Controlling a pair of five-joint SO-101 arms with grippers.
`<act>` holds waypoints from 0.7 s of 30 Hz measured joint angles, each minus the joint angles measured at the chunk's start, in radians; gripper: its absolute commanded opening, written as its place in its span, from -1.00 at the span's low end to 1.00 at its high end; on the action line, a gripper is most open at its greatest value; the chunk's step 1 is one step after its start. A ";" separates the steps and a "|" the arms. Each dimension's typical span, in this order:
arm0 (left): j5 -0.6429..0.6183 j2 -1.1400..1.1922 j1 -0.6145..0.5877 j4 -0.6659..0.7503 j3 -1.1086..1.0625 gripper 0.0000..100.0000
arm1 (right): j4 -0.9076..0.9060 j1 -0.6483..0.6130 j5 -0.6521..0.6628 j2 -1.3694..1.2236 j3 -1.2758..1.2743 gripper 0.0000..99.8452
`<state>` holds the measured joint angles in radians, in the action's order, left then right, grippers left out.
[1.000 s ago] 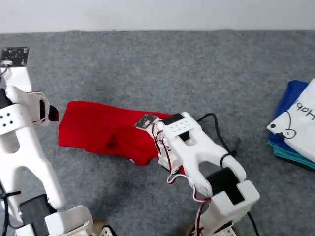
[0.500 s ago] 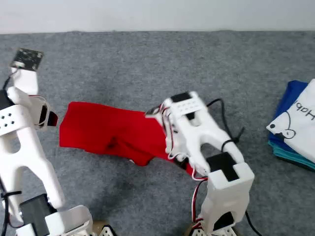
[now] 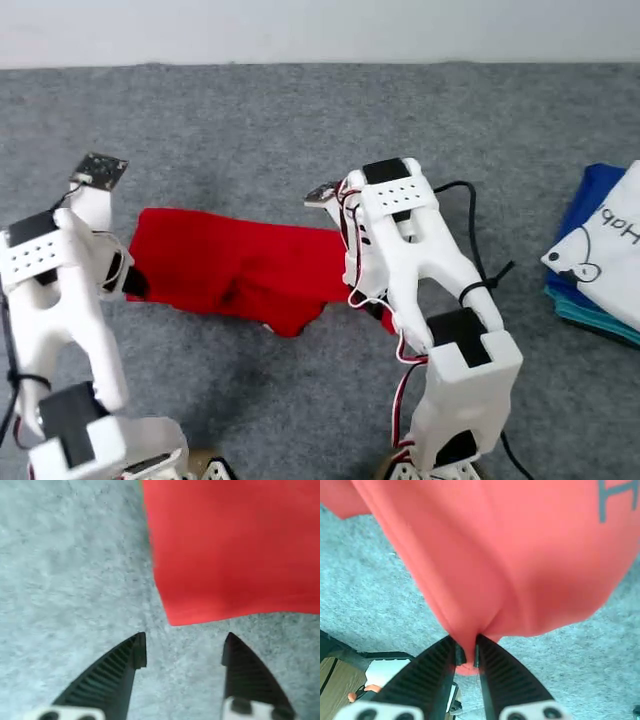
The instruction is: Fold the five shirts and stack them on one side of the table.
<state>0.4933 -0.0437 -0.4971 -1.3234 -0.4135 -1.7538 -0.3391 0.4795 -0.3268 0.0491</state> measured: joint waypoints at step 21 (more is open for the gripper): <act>-0.060 0.195 0.066 0.089 0.063 -0.51 | 0.000 0.000 -0.008 0.008 0.000 -0.98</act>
<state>0.4335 0.1511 -0.4312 -1.2344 -0.3506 -1.7538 -0.3391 0.4718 -0.3191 0.0491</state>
